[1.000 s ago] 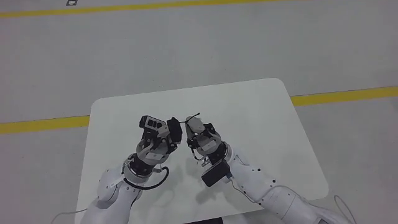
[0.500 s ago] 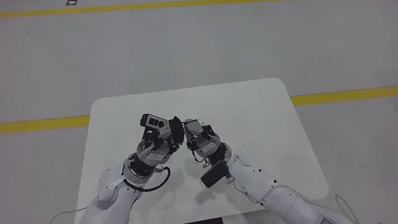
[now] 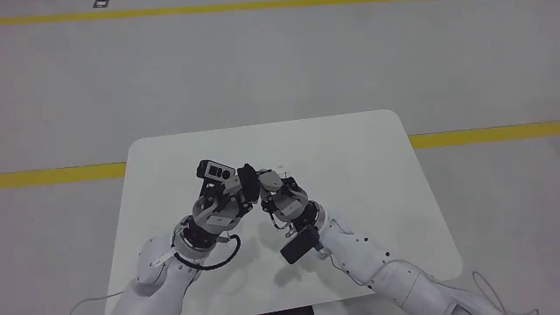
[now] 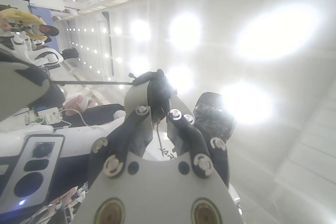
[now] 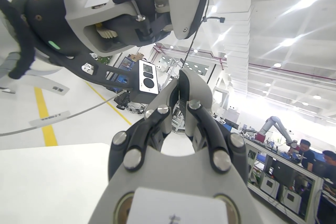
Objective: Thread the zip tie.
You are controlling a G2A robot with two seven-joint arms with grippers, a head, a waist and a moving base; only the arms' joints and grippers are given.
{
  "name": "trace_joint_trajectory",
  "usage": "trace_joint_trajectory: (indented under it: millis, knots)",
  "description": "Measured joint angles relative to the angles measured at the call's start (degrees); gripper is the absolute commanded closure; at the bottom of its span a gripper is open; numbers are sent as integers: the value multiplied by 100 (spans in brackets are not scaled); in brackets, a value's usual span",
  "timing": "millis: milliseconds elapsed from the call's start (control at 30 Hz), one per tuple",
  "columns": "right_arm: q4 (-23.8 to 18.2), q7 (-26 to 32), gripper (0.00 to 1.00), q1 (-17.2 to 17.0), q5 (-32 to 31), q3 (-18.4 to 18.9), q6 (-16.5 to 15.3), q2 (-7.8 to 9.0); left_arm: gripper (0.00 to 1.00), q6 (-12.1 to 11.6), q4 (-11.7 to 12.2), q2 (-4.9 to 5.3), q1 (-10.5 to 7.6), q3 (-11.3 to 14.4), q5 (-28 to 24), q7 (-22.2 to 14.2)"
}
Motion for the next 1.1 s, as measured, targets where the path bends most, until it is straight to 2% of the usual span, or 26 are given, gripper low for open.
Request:
trace_joint_trajectory:
  millis: [433, 600, 633, 667, 700, 833, 1067, 1100]
  knots:
    - [2, 95, 100, 19, 0, -33, 0, 41, 100, -58, -35, 35, -23, 0, 38, -6]
    - [-78, 40, 100, -50, 0, 51, 0, 24, 100, -81, 37, 48, -55, -14, 85, 8]
    - [-105, 16, 97, -85, 0, 86, 0, 17, 100, -96, 55, 51, -63, -20, 110, 12]
    - [-145, -13, 55, -154, 0, 154, 0, 3, 100, -130, 81, 55, -72, -30, 167, 22]
    - [-174, -33, 0, -215, 0, 218, 0, -8, 100, -158, 101, 58, -76, -36, 209, 34]
    - [-286, -195, 0, -588, 264, 533, -23, -51, 100, -368, 236, 74, -87, -110, 530, 143]
    - [21, -759, 0, -1004, 1506, 1208, -716, -5, 100, -419, 315, 86, -84, -144, 651, 207]
    - [25, -762, 0, -1013, 1589, 1228, -741, -4, 100, -418, 315, 86, -84, -144, 650, 206]
